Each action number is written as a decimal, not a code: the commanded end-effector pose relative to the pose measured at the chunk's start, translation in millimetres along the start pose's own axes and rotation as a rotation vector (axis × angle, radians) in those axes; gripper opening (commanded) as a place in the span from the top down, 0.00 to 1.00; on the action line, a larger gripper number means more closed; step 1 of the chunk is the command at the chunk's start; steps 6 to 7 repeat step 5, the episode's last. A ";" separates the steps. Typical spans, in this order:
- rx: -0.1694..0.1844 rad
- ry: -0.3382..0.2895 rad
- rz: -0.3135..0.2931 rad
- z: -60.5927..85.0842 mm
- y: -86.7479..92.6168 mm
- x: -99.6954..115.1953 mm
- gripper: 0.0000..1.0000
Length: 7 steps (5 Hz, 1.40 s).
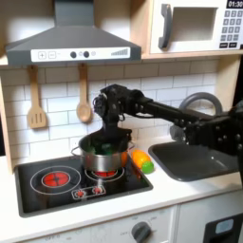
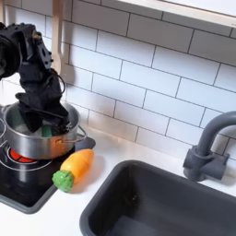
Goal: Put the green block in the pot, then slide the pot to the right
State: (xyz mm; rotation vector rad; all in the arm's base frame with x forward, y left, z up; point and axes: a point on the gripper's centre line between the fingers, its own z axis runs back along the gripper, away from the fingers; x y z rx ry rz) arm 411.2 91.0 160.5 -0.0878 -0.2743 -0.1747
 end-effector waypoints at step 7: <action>0.009 0.009 -0.022 -2.5 -21.8 0.9 0.00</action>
